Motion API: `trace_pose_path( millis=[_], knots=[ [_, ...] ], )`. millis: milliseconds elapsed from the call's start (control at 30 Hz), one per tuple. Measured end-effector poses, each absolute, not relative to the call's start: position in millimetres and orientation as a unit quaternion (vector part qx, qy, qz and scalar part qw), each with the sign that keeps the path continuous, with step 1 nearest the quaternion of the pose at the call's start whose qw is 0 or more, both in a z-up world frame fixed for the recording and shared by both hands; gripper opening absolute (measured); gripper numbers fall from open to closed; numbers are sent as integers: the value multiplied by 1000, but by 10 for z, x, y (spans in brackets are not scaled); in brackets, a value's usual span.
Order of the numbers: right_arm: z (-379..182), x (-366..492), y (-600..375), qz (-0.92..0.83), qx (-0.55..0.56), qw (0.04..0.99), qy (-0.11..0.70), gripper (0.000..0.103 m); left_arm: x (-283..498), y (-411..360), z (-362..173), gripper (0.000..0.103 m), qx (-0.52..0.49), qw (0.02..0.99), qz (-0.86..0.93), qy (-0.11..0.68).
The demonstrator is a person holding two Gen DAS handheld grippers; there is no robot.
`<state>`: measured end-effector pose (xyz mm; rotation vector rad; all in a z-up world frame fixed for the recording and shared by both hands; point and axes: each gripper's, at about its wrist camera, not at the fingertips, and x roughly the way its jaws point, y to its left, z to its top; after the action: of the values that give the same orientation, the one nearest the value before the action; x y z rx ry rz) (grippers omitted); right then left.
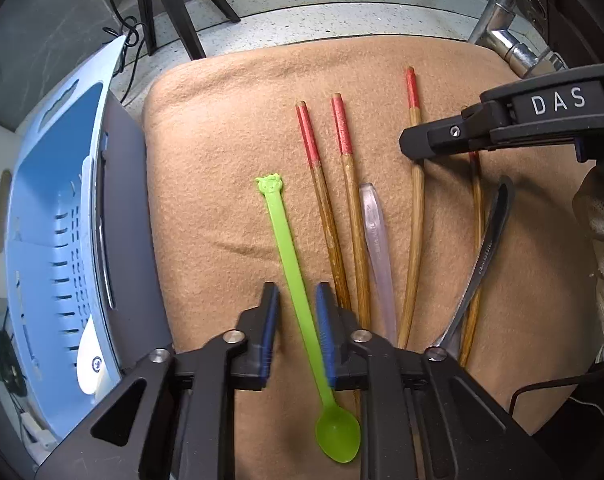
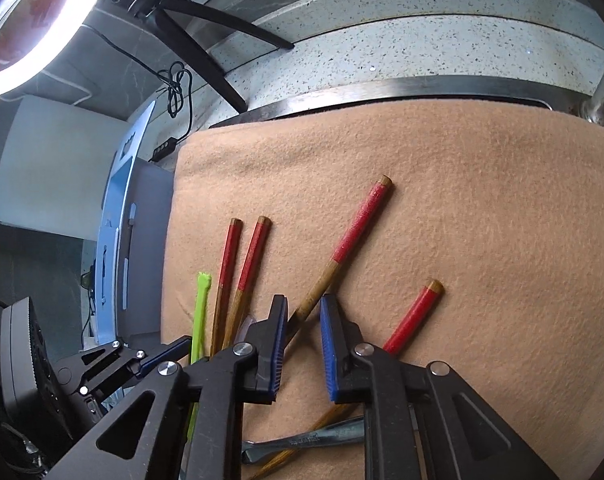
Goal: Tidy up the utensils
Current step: 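Close the left gripper on the green spoon while the right gripper closes on a red-tipped chopstick, then carry the green spoon and the chopstick over the blue basket with both grippers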
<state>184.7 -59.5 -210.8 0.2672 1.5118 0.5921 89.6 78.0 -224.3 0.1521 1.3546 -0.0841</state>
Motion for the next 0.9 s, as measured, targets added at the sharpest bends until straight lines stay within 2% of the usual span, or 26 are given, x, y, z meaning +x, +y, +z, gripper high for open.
trace_pose_path(
  millis=[233, 433, 900],
  knots=[
    [-2115, 1776, -538, 276, 119, 675, 674, 15, 843, 804, -2244, 6, 55, 782, -44, 619],
    [-2057, 1757, -590, 283, 139, 676, 667, 7, 743, 855, -2105, 6, 25, 796, -44, 603],
    [-1628, 1752, -668, 306, 167, 691, 633, 7, 685, 939, -1674, 6, -19, 832, -55, 551]
  ],
)
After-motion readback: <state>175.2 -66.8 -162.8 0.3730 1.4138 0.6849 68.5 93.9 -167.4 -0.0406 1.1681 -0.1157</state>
